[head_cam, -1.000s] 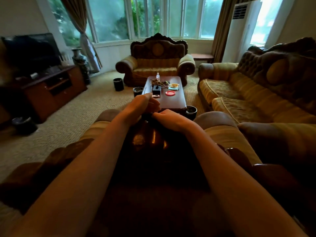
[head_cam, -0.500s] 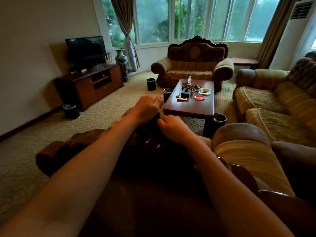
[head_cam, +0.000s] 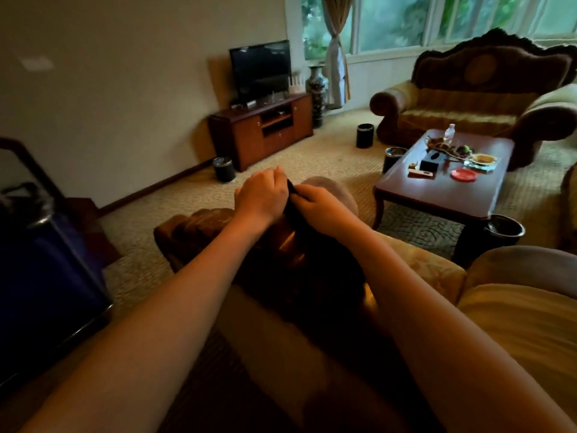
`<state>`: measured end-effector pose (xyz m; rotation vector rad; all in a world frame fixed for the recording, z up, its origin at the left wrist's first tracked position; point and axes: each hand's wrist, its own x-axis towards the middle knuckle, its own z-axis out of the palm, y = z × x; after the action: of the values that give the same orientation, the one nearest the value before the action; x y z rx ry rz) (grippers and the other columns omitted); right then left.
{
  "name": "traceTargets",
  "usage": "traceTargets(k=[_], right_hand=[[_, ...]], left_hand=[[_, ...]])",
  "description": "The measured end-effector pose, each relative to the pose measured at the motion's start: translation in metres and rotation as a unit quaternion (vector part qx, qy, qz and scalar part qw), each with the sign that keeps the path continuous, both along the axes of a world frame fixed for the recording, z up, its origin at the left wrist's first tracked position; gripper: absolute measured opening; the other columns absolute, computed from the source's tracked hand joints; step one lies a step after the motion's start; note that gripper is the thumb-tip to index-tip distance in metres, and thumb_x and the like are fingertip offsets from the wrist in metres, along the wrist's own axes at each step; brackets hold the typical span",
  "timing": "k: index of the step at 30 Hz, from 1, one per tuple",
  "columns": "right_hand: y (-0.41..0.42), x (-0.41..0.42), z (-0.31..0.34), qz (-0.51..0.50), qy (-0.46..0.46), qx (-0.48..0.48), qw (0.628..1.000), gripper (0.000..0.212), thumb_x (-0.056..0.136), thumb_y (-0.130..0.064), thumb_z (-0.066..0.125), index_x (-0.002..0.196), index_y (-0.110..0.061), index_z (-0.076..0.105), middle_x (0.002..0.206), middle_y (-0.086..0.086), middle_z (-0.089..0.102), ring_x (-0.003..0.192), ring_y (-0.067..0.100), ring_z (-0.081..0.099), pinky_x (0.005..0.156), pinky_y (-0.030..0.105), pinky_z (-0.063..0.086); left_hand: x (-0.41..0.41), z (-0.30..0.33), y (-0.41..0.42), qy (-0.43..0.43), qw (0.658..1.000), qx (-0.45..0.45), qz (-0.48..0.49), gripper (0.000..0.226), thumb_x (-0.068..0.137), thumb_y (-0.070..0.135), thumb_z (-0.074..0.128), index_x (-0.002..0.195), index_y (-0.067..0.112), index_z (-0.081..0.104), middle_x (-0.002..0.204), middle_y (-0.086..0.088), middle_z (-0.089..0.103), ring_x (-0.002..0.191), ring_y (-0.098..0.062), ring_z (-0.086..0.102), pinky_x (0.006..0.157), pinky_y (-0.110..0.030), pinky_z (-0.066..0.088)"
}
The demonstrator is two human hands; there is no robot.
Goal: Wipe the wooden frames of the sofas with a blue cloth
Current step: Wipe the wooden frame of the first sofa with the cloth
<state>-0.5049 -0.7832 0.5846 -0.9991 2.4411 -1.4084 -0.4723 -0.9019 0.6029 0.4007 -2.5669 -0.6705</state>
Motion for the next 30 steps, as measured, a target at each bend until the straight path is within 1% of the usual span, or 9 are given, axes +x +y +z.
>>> traceTargets(k=[4,7,10,16,19,23,26,28,30], right_hand=[[-0.006,-0.031,-0.003,0.086,-0.118,-0.036,0.989,0.018,0.1,-0.014,0.041,0.095,-0.012,0.059,0.075,-0.006,0.056,0.062,-0.002,0.053,0.059,0.009,0.041],[-0.012,-0.044,-0.019,0.127,-0.175,-0.025,0.976,0.029,0.101,-0.01,0.038,0.076,-0.016,0.05,0.068,-0.003,0.049,0.053,-0.002,0.049,0.05,0.008,0.036],[-0.015,-0.05,-0.031,0.17,-0.217,-0.054,0.96,0.02,0.101,-0.006,0.037,0.089,-0.01,0.053,0.071,-0.001,0.05,0.046,-0.009,0.051,0.055,0.009,0.039],[0.003,-0.053,-0.052,0.234,-0.26,-0.073,0.934,0.02,0.101,-0.007,0.037,0.108,-0.004,0.055,0.084,0.003,0.059,0.068,0.002,0.06,0.071,0.019,0.049],[0.034,-0.042,-0.07,0.227,-0.266,-0.102,0.931,0.022,0.099,-0.013,0.044,0.108,0.0,0.059,0.097,0.009,0.065,0.088,0.014,0.06,0.086,0.032,0.049],[0.053,-0.034,-0.062,0.256,-0.254,-0.19,0.913,0.021,0.099,-0.01,0.044,0.093,-0.019,0.062,0.078,-0.015,0.066,0.074,-0.002,0.059,0.068,0.015,0.046],[0.033,-0.036,-0.047,0.252,-0.173,-0.203,0.93,0.019,0.098,-0.012,0.045,0.102,-0.021,0.061,0.082,-0.014,0.06,0.074,-0.005,0.054,0.068,0.013,0.04],[0.013,-0.04,-0.041,0.239,-0.142,-0.202,0.939,0.019,0.098,-0.012,0.043,0.095,-0.024,0.057,0.075,-0.013,0.055,0.064,-0.006,0.049,0.062,0.012,0.037],[-0.004,-0.045,-0.043,0.229,-0.14,-0.187,0.945,0.018,0.099,-0.015,0.041,0.092,-0.023,0.055,0.076,-0.008,0.056,0.067,-0.001,0.049,0.064,0.019,0.038]], left_hand=[[-0.002,-0.003,0.006,-0.018,0.995,-0.094,0.04,0.037,0.102,0.031,0.028,0.093,0.01,0.057,0.107,-0.017,0.06,0.105,-0.035,0.052,0.09,-0.044,0.039],[0.0,-0.007,0.01,-0.062,0.975,-0.19,0.095,0.038,0.101,0.032,0.027,0.105,0.011,0.058,0.112,-0.015,0.059,0.108,-0.033,0.05,0.091,-0.043,0.035],[0.002,-0.007,0.017,-0.081,0.952,-0.258,0.141,0.037,0.1,0.031,0.027,0.103,0.012,0.058,0.109,-0.013,0.06,0.105,-0.032,0.052,0.089,-0.042,0.035],[0.006,-0.006,0.029,-0.07,0.928,-0.319,0.179,0.044,0.094,0.027,0.024,0.087,0.006,0.062,0.093,-0.015,0.065,0.091,-0.034,0.057,0.082,-0.041,0.037],[0.008,-0.005,0.027,-0.075,0.928,-0.315,0.186,0.038,0.1,0.023,0.03,0.089,0.005,0.062,0.094,-0.016,0.065,0.091,-0.033,0.057,0.081,-0.04,0.036],[0.007,-0.005,0.028,-0.063,0.927,-0.323,0.179,0.039,0.099,0.023,0.029,0.086,0.005,0.061,0.09,-0.015,0.064,0.087,-0.032,0.057,0.079,-0.039,0.036],[0.007,-0.005,0.027,-0.06,0.923,-0.332,0.184,0.043,0.092,0.026,0.024,0.08,0.005,0.06,0.085,-0.017,0.063,0.082,-0.034,0.057,0.074,-0.039,0.035],[0.006,-0.005,0.025,-0.066,0.921,-0.329,0.197,0.038,0.09,0.024,0.024,0.077,0.007,0.056,0.083,-0.017,0.061,0.081,-0.035,0.055,0.07,-0.037,0.03],[0.006,-0.005,0.024,-0.056,0.922,-0.326,0.199,0.03,0.091,0.021,0.029,0.073,0.01,0.051,0.08,-0.016,0.06,0.078,-0.034,0.054,0.068,-0.034,0.026]])
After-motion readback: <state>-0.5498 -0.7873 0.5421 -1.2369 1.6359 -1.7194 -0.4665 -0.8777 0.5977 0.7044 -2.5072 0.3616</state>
